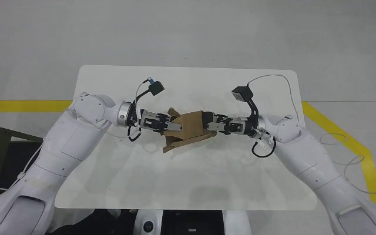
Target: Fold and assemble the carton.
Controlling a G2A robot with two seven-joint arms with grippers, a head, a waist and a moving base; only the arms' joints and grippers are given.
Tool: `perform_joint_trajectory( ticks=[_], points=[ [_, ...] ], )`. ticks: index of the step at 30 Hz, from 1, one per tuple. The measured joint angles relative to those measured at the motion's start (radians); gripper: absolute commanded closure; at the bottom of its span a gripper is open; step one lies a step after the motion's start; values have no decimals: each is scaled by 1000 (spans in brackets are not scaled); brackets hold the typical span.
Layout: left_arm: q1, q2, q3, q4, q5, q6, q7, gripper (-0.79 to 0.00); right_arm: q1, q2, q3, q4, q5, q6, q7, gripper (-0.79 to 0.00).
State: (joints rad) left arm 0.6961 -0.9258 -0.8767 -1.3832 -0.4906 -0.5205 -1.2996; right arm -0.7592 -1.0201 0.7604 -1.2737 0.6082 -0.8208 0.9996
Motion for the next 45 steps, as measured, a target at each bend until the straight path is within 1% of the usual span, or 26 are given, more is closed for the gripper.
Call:
perform_joint_trajectory(
  ticks=[8,14,18,26,27,28,29,30,31,32,34,35,37,38,39,40,45],
  points=[
    [-3,-2,-2,1,-6,2,-2,0,31,11,-70,28,19,-17,-17,-449],
    [-3,0,-5,-1,-4,5,-5,0,56,22,-104,54,25,-29,-29,-453],
    [-1,3,-6,-9,-6,8,-8,0,66,25,-135,53,44,-38,-38,-388],
    [3,6,-1,-25,-14,13,-13,0,105,13,-207,62,74,-57,-57,-323],
    [3,7,-1,-26,-15,14,-14,0,111,12,-217,65,78,-58,-58,-302],
    [4,7,-1,-27,-15,15,-15,0,116,11,-224,67,81,-58,-59,-231],
    [4,8,-1,-27,-16,17,-17,0,120,11,-231,67,84,-58,-58,-194],
    [4,9,-1,-28,-16,18,-19,0,125,11,-240,65,89,-56,-56,-108],
    [4,10,-1,-28,-16,20,-20,0,129,12,-247,64,93,-54,-54,-65],
    [4,11,0,-28,-17,21,-21,0,132,12,-253,62,98,-53,-52,-3],
    [3,12,1,-29,-19,24,-24,0,140,13,-267,59,106,-51,-51,0],
    [3,13,2,-29,-19,25,-25,-15,143,14,-272,59,109,-51,-51,0],
    [2,14,5,-30,-21,28,-28,-95,150,16,-284,59,113,-53,-53,0],
    [2,15,6,-31,-21,29,-29,-243,153,16,-289,60,115,-55,-55,0],
    [2,15,7,-32,-22,29,-29,-332,156,17,-296,60,118,-57,-57,0],
    [2,16,8,-33,-22,29,-29,-785,158,17,-301,61,120,-58,-58,0],
    [3,20,-2,-9,-47,23,-23,-785,171,22,-321,80,125,-70,-70,0]
  ],
)
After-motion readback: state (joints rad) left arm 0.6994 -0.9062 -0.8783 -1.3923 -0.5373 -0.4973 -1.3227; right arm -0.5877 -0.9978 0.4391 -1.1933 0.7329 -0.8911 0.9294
